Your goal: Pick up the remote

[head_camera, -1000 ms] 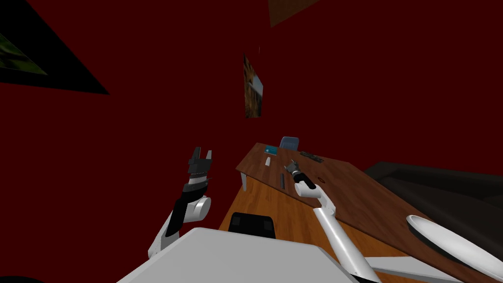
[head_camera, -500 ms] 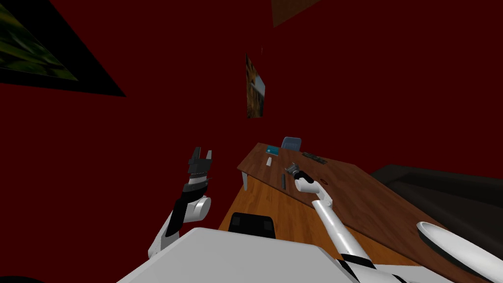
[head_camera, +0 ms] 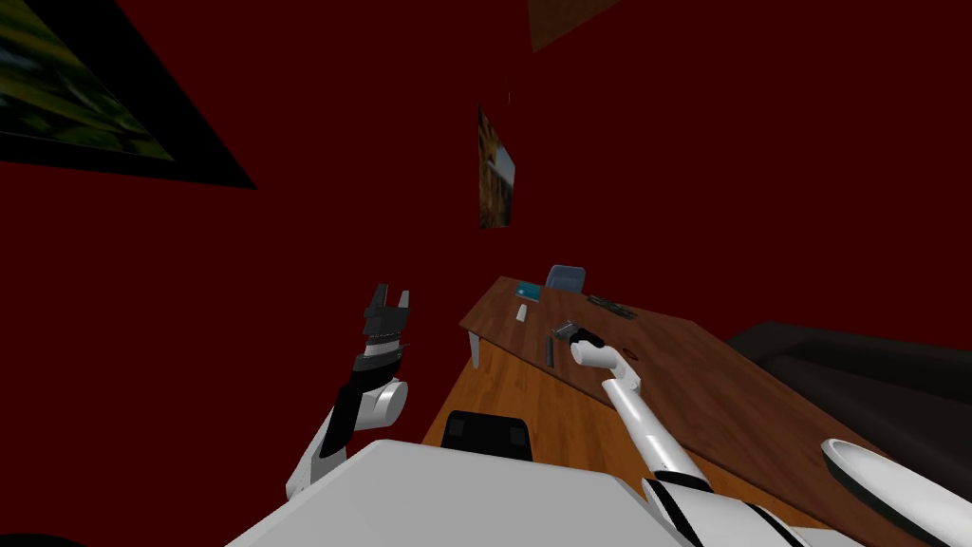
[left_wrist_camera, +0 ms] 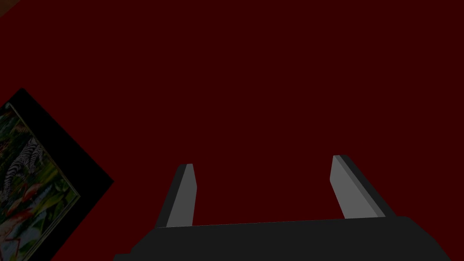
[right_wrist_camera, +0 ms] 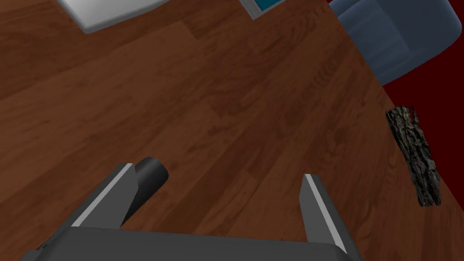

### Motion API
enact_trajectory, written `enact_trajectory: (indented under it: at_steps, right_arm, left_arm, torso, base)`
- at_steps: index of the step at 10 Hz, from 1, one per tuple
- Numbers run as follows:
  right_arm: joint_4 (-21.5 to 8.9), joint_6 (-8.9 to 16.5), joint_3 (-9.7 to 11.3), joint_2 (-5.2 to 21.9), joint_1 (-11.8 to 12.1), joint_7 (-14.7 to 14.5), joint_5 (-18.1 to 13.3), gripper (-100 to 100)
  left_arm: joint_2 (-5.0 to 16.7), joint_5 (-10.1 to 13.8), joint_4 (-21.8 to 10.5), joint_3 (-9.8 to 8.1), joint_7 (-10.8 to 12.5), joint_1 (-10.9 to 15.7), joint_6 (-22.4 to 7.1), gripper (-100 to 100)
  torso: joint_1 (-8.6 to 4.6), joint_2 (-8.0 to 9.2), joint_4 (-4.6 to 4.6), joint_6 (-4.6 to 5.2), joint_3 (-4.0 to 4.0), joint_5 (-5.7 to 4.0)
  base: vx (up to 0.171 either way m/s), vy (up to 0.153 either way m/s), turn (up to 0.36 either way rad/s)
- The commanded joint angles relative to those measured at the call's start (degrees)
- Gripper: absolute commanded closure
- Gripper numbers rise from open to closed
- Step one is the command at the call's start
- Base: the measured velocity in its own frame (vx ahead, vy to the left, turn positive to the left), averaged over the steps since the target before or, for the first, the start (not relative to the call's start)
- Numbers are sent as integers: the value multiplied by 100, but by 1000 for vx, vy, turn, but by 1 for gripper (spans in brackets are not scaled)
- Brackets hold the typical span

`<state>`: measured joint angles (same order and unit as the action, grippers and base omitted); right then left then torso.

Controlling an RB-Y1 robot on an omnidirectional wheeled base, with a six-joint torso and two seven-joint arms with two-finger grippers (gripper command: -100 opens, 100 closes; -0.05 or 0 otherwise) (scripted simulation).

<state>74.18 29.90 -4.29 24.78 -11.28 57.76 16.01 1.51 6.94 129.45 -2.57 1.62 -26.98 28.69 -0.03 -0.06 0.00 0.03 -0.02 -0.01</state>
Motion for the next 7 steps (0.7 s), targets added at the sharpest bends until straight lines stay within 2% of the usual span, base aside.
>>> enact_trajectory:
  at_steps: [1,2,3,4,5,6,7]
  right_arm:
    - [-285,216,6,33,-101,233,71,-100]
    - [-495,387,19,110,-295,415,226,-100]
    - [-643,510,19,110,-295,539,226,-100]
    - [-643,510,19,110,-295,539,226,-100]
    - [-929,737,37,181,-481,785,379,-100]
    - [-994,795,37,181,-481,839,379,-100]
    - [-1208,1013,59,244,-659,1058,532,-100]
  left_arm:
    - [0,0,0,0,0,0,0,0]
    - [0,0,0,0,0,0,0,0]
    - [0,0,0,0,0,0,0,0]
    - [0,0,0,0,0,0,0,0]
    - [0,0,0,0,0,0,0,0]
    - [0,0,0,0,0,0,0,0]
    - [0,0,0,0,0,0,0,0]
  torso:
    - [0,0,0,0,0,0]
    - [-1,0,-1,2,-1,-1]
    - [0,-2,-1,0,-1,0]
    - [0,-2,-1,2,-2,-1]
    - [1,0,-1,3,0,-1]
    - [2,-2,-1,0,-1,0]
    - [1,-2,-1,2,-2,0]
  base:
    - [4,-3,30]
    - [7,0,38]
    - [8,-1,29]
    - [0,0,0]
    - [8,3,39]
    - [11,0,28]
    - [17,1,31]
